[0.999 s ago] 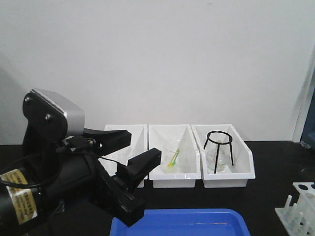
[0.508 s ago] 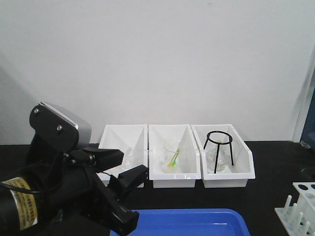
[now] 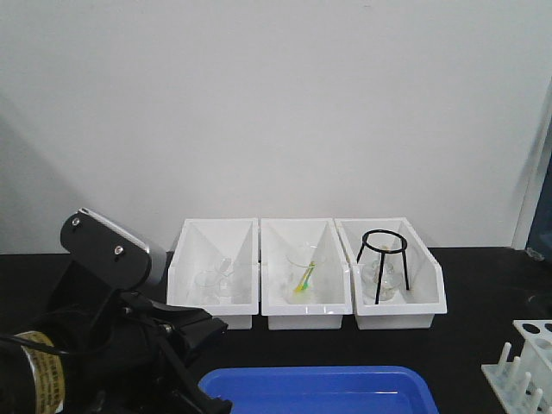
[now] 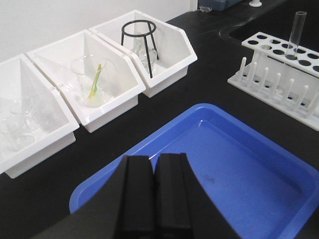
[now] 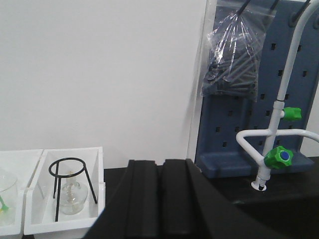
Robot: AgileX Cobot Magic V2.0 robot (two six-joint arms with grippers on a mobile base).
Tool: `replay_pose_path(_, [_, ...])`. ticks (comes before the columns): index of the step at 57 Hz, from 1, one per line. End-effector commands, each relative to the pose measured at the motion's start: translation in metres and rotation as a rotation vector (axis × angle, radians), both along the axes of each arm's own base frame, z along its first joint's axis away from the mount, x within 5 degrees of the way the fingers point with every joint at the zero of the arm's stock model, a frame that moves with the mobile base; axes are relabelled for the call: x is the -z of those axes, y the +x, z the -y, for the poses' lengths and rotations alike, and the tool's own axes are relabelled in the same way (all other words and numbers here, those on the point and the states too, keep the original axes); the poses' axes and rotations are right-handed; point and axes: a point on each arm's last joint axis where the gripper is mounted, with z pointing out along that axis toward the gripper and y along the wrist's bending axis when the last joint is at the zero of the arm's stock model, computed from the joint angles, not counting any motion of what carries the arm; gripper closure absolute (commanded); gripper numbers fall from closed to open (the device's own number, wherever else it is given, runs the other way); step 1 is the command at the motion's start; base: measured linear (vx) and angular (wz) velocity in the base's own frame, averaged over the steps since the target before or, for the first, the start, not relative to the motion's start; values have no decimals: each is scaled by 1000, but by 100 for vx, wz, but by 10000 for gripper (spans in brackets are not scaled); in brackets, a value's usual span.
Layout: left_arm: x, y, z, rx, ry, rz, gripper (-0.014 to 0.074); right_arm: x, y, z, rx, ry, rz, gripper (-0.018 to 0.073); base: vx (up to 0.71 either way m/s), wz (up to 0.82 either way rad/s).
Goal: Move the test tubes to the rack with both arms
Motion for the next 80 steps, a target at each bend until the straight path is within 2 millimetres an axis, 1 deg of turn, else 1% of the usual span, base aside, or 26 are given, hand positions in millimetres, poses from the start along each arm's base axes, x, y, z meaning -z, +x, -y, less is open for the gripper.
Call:
replay_pose_path(1, [-24, -3, 1, 24, -93, 76, 617, -19, -7, -3, -22, -20, 108, 567, 0, 0])
replay_pose_path(27, [-24, -3, 1, 25, -90, 79, 617, -19, -7, -3, -22, -21, 110, 567, 0, 0])
replay_pose_path(35, [-22, 0, -4, 25, -13, 113, 617, -19, -7, -3, -22, -21, 110, 567, 0, 0])
replay_pose_path(38, [-22, 5, -14, -1, 27, 122, 617, -19, -7, -3, -22, -21, 110, 567, 0, 0])
replay_pose_path(41, [-24, 8, -23, -29, 25, 120, 617, -19, -7, -3, -22, -21, 110, 567, 0, 0])
replay_pose_path(44, [-25, 12, -41, -84, 18, 122, 617, -19, -7, -3, -22, -21, 110, 567, 0, 0])
replay_pose_path(46, [-24, 11, -52, -118, 3, 121, 617, -19, -7, -3, -22, -21, 110, 567, 0, 0])
replay_pose_path(50, [-21, 4, -78, -190, -34, 136, 617, -19, -7, -3, -22, -21, 110, 567, 0, 0])
replay_pose_path(51, [-16, 2, -83, -206, -35, 134, 617, -19, -7, -3, -22, -21, 110, 567, 0, 0])
replay_pose_path(52, [-16, -1, -91, -230, -49, 152, 617, -19, -7, -3, -22, -21, 110, 567, 0, 0])
replay_pose_path(54, [-10, -7, -103, -271, -63, 173, 617, -19, -7, -3, -22, -21, 110, 567, 0, 0])
replay_pose_path(55, [-3, -10, -108, -287, -60, 171, 617, -19, -7, -3, -22, -21, 110, 567, 0, 0])
replay_pose_path(56, [1, -13, -115, -312, -61, 182, 617, -19, -7, -3, -22, -21, 110, 567, 0, 0])
replay_pose_path(59, [13, -32, -133, -376, -92, 242, 617, -19, -7, -3, -22, -21, 110, 567, 0, 0])
replay_pose_path(61, [24, -44, -143, -413, -101, 266, 617, -19, -7, -3, -22, -21, 110, 567, 0, 0])
replay_pose_path(63, [39, -59, -152, -454, -107, 289, 617, -19, -7, -3, -22, -21, 110, 567, 0, 0])
replay_pose_path(64, [42, -62, -154, -461, -107, 292, 617, -19, -7, -3, -22, -21, 110, 567, 0, 0])
replay_pose_path(65, [53, -71, -159, -486, -107, 301, 617, -19, -7, -3, -22, -21, 110, 567, 0, 0])
replay_pose_path(67, [68, -83, -164, -515, -104, 307, 617, -19, -7, -3, -22, -21, 110, 567, 0, 0])
replay_pose_path(68, [70, -87, -166, -527, -108, 321, 617, -19, -7, -3, -22, -21, 110, 567, 0, 0])
replay_pose_path(69, [84, -93, -168, -544, -99, 310, 617, -19, -7, -3, -22, -21, 110, 567, 0, 0])
replay_pose_path(71, [99, -103, -172, -571, -93, 316, 617, -19, -7, -3, -22, -21, 110, 567, 0, 0])
replay_pose_path(74, [123, -113, -176, -613, -86, 319, 617, -19, -7, -3, -22, -21, 110, 567, 0, 0])
replay_pose_path(76, [136, -119, -178, -638, -93, 328, 617, -19, -7, -3, -22, -21, 110, 567, 0, 0])
replay_pose_path(78, [147, -123, -179, -659, -105, 337, 617, -19, -7, -3, -22, -21, 110, 567, 0, 0])
replay_pose_path(80, [154, -127, -180, -673, -122, 353, 617, -19, -7, -3, -22, -21, 110, 567, 0, 0])
